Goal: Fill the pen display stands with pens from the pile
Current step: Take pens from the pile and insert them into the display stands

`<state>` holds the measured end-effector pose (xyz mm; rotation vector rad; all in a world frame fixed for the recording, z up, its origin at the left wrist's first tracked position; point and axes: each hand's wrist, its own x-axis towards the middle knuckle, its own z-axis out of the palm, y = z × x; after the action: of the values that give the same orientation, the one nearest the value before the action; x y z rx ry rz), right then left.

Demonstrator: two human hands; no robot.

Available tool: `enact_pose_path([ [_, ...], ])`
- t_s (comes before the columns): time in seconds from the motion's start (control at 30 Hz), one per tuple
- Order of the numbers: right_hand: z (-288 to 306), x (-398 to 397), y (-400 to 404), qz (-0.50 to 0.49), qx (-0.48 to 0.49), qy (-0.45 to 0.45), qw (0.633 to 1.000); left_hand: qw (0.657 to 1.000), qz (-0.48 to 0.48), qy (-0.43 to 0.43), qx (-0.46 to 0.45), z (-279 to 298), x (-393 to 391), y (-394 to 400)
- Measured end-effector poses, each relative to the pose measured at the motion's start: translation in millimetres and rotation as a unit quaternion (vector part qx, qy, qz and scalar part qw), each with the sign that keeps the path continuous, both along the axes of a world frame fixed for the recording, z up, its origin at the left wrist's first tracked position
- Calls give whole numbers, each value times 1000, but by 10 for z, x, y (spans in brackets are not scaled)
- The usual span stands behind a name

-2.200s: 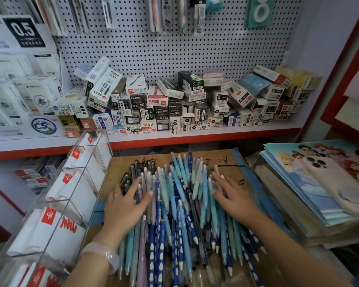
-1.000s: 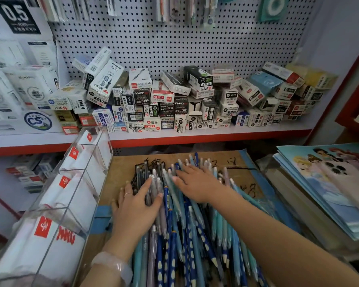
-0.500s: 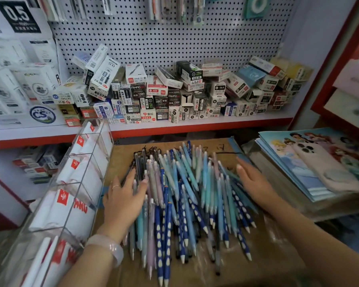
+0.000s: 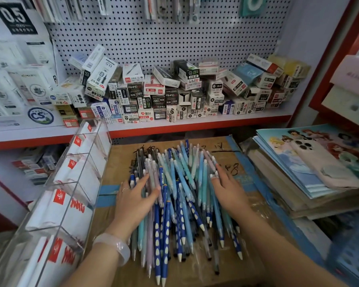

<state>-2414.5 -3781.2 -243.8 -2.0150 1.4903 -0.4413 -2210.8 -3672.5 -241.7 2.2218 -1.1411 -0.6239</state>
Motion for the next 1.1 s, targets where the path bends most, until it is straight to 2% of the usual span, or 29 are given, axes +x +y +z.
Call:
enact_pose_path([
  [0.4,-40,197,45,-8,33,-110,993,996,-10,83,-36,56,-217,-122],
  [0.67,-29,72,6,18,44,-112,993,994,-9,100,-43,58,-115,-103],
  [0.93,43,-24,58,30,24,-66,997,990,12,131,-55,75,26,18],
  [1.1,152,-25,199,26,-6,23,999,986,43,140,-76,193,7,211],
])
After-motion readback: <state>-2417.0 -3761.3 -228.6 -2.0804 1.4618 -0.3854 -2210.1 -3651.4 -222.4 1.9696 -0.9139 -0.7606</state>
